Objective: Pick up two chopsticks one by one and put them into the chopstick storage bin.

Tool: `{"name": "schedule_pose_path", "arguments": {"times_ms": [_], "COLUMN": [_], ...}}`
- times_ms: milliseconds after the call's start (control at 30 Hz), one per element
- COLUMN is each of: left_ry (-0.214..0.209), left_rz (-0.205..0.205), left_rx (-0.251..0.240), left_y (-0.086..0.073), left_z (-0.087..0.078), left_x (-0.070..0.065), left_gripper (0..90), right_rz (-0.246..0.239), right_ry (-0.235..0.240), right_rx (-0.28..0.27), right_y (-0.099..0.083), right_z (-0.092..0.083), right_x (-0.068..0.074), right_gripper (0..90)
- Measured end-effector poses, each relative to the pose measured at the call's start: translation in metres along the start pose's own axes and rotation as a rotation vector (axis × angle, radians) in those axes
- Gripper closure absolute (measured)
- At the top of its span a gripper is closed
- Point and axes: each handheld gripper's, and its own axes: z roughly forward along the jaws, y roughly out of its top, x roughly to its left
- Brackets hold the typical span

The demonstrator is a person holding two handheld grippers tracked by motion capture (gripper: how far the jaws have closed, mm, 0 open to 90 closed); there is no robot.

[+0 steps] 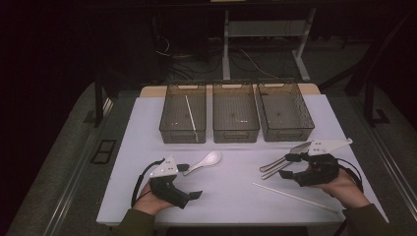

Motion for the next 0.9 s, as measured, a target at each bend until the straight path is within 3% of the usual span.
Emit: {"name": "schedule_pose_path", "arguments": {"times_ms": [400,600,900], "left_ry": [0.009,0.006,0.010], "left_rz": [0.005,0.003,0.005], "left_rx": [-0.001,0.005,0.000], "left_y": [0.000,-0.001,0.000], "left_z": [-0.003,-0.002,-0.003], "left_x": [-0.001,-0.001,-0.002], "left_gripper": [0.0,0.0,0.0], "right_rz": [-0.022,-0.027,-0.030], "right_ry": [-0.013,0.011,0.040], "right_rx": [0.129,0.172,0.229], "right_y": [-0.037,-0.049,-0.070], "right_z": [-0.013,-0.018,-0.024], "right_x": [0.003,0.003,0.005], "right_gripper": [46.6,59.9,70.3]}}
